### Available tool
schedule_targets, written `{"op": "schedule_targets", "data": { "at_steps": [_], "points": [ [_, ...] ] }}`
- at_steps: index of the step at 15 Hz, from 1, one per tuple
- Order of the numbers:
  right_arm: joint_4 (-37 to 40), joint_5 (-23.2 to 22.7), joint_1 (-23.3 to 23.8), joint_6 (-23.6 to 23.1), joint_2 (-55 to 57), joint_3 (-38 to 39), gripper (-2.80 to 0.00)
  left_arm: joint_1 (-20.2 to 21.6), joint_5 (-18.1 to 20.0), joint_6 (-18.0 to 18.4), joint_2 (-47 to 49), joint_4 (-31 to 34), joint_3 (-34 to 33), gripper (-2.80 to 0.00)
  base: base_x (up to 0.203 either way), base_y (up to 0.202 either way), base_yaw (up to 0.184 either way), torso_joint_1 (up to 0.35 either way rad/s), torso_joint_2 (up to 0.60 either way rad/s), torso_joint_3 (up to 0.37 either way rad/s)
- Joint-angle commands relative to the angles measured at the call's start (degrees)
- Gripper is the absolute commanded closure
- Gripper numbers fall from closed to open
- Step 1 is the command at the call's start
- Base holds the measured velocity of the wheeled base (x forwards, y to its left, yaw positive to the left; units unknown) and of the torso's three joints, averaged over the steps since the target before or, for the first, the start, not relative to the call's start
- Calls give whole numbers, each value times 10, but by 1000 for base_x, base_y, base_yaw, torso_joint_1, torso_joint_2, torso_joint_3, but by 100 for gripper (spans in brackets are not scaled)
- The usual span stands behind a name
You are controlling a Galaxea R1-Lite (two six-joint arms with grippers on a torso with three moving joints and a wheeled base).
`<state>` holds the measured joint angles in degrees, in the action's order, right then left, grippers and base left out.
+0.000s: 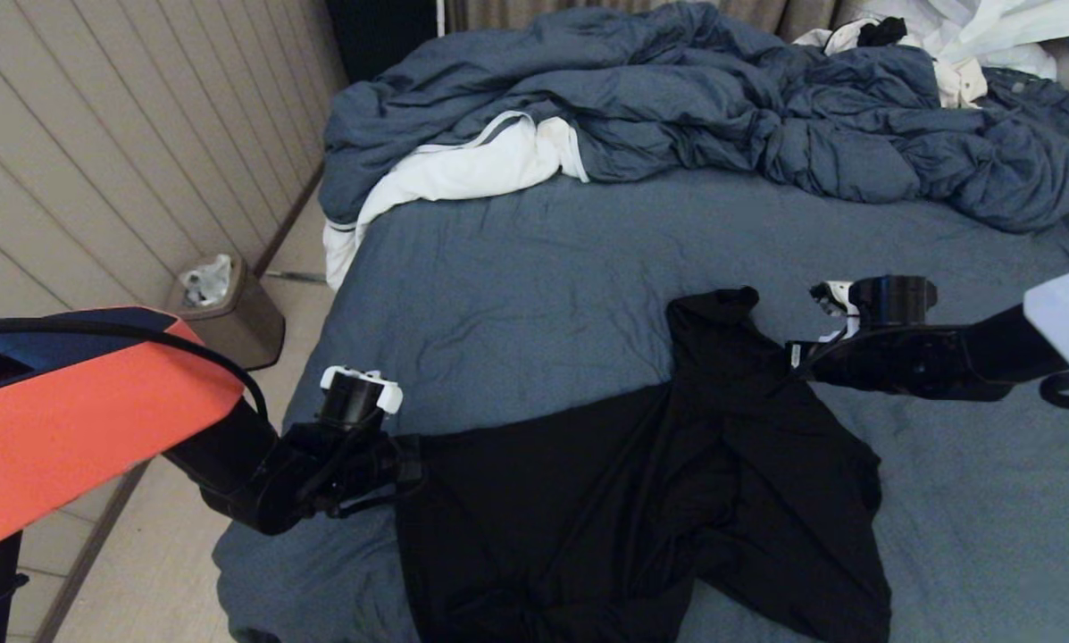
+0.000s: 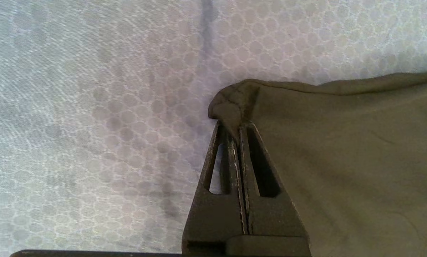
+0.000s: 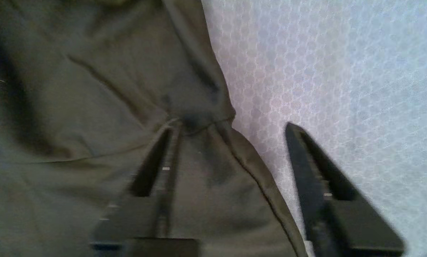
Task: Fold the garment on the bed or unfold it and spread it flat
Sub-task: Unford the black T-shirt
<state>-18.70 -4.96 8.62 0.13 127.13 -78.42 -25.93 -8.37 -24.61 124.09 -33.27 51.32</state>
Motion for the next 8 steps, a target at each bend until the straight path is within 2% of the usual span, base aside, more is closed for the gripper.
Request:
{"op": "schedule_targets", "data": {
  "at_steps": [1, 6, 7, 8],
  "points": [
    [-1, 0, -1, -1, 20, -9, -280, 0, -1, -2, 1, -2, 0, 0, 0, 0, 0, 0, 0, 0],
    [1, 0, -3, -1, 54, -39, -280, 0, -1, -2, 4, -2, 1, 0, 0, 0, 0, 0, 0, 0],
    [5, 0, -6, -3, 57, -47, 0, 0, -1, -2, 5, -2, 2, 0, 0, 0, 0, 0, 0, 0],
    [5, 1, -8, -3, 59, -55, 0, 0, -1, -2, 6, -2, 2, 0, 0, 0, 0, 0, 0, 0]
  ]
}}
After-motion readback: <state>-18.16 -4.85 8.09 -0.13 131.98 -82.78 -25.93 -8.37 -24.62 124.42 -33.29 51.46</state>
